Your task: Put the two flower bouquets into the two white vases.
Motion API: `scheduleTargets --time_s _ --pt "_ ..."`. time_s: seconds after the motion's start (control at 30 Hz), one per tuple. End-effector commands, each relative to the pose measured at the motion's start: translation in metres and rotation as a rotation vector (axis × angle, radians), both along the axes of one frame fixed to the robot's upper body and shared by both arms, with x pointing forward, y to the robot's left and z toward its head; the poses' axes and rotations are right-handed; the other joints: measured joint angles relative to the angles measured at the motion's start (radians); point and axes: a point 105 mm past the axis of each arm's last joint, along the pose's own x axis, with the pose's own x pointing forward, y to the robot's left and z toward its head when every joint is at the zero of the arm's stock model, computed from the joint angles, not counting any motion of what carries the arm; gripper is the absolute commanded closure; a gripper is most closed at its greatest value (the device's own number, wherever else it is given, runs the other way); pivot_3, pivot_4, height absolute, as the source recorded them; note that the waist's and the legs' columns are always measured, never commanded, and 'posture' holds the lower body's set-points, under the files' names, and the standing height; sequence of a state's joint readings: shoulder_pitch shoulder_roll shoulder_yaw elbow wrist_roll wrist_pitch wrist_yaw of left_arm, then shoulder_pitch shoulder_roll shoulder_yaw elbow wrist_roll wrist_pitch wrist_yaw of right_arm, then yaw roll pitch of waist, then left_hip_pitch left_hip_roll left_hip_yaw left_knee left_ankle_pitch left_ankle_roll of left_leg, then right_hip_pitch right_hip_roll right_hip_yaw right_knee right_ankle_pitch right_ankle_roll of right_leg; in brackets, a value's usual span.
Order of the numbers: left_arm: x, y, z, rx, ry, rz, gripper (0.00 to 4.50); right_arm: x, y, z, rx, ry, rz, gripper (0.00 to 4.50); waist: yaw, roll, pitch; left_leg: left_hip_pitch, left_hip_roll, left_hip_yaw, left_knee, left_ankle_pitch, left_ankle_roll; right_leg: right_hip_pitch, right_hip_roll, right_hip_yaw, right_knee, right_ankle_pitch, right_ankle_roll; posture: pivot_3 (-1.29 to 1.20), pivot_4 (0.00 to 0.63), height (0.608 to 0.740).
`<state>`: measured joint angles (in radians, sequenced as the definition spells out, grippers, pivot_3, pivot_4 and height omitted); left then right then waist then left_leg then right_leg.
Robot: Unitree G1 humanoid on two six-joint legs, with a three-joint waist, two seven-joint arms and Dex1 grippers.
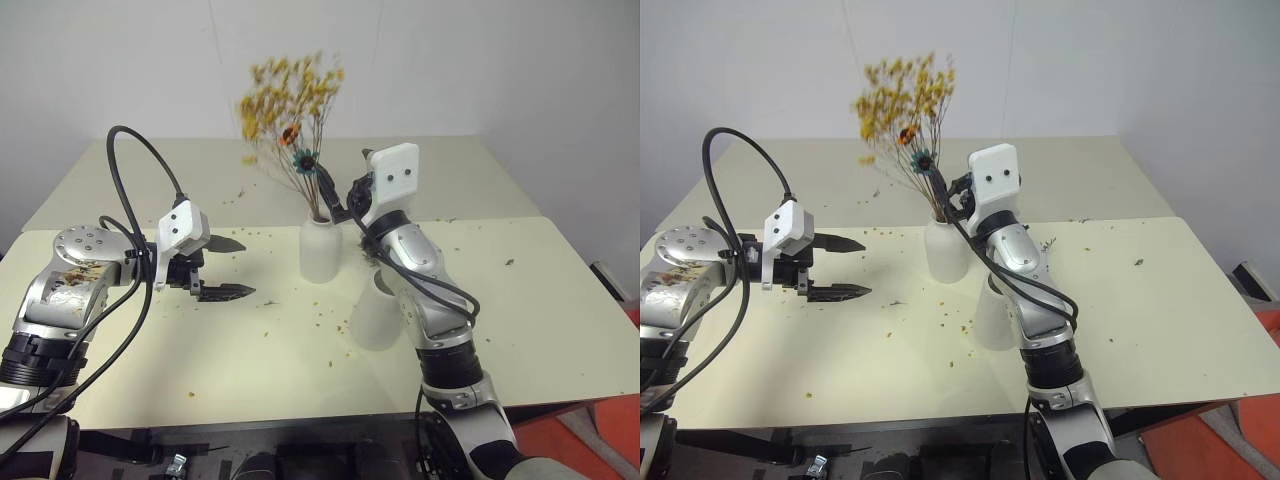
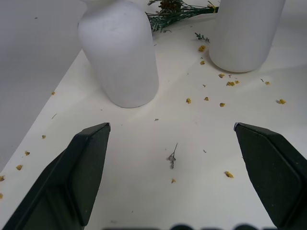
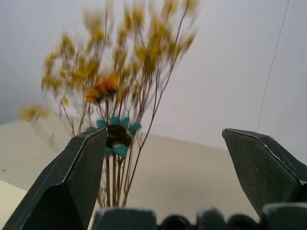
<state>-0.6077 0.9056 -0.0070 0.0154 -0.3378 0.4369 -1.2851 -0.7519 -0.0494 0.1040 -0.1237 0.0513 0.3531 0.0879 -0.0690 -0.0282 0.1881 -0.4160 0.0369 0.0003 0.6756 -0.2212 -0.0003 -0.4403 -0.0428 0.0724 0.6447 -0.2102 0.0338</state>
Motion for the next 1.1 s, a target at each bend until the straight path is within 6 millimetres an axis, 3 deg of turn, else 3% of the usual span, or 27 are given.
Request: scheduleTargets --time_s 0.03,0.33,0.5,0.63,0.8,0.9,1.1 --pt "0.000 -0.002 0.006 0.017 -0.035 -0.012 0.00 -0.011 -0.003 0.016 0.023 -0.063 0.007 0.02 0.000 0.000 0.000 0.000 0.000 0.000 0.000 0.000 0.000 0.000 0.000 0.000 0.000 0.000 0.000 0.00 0.150 0.740" --pt "0.000 -0.002 0.007 0.016 -0.040 -0.015 0.00 -0.014 -0.030 0.024 0.021 -0.096 -0.064 0.02 0.001 0.000 0.000 0.000 0.000 0.000 0.000 0.000 0.000 0.000 0.000 0.000 0.000 0.000 0.000 0.00 0.150 0.740" --pt "-0.005 -0.009 0.017 -0.048 -0.052 -0.050 0.00 -0.016 -0.073 0.040 0.116 -0.023 -0.091 0.02 0.006 0.000 0.000 0.000 0.000 0.000 0.000 0.000 0.000 0.000 0.000 0.000 0.000 0.000 0.000 0.00 0.150 0.740" --pt "-0.012 -0.013 0.019 -0.048 -0.047 -0.091 0.00 -0.015 -0.117 0.040 -0.022 0.101 -0.194 0.02 0.012 0.000 0.000 -0.001 0.000 0.000 0.000 0.000 0.000 0.000 0.000 0.000 -0.001 0.000 0.000 0.00 0.150 0.740" --pt "-0.018 -0.028 0.015 -0.053 -0.028 -0.165 0.00 -0.018 -0.166 0.024 -0.195 0.302 -0.292 0.02 0.023 0.000 0.000 0.000 0.000 0.001 -0.001 0.000 0.000 0.001 0.000 0.000 -0.003 -0.001 0.000 0.00 0.150 0.740" --pt "-0.019 -0.039 0.011 -0.045 -0.020 -0.201 0.00 -0.019 -0.187 0.001 -0.245 0.520 -0.288 0.02 0.023 0.000 0.000 0.000 0.000 0.001 -0.001 0.000 0.000 0.001 0.000 0.001 -0.003 -0.002 0.002 0.00 0.150 0.740" --pt "-0.024 -0.062 0.003 -0.027 -0.013 -0.316 0.00 -0.035 -0.190 -0.041 -0.483 0.811 -0.093 0.02 0.025 0.000 0.000 0.000 -0.001 0.001 0.000 0.000 0.000 0.002 0.000 0.001 -0.004 -0.003 0.003 0.00 0.150 0.740"
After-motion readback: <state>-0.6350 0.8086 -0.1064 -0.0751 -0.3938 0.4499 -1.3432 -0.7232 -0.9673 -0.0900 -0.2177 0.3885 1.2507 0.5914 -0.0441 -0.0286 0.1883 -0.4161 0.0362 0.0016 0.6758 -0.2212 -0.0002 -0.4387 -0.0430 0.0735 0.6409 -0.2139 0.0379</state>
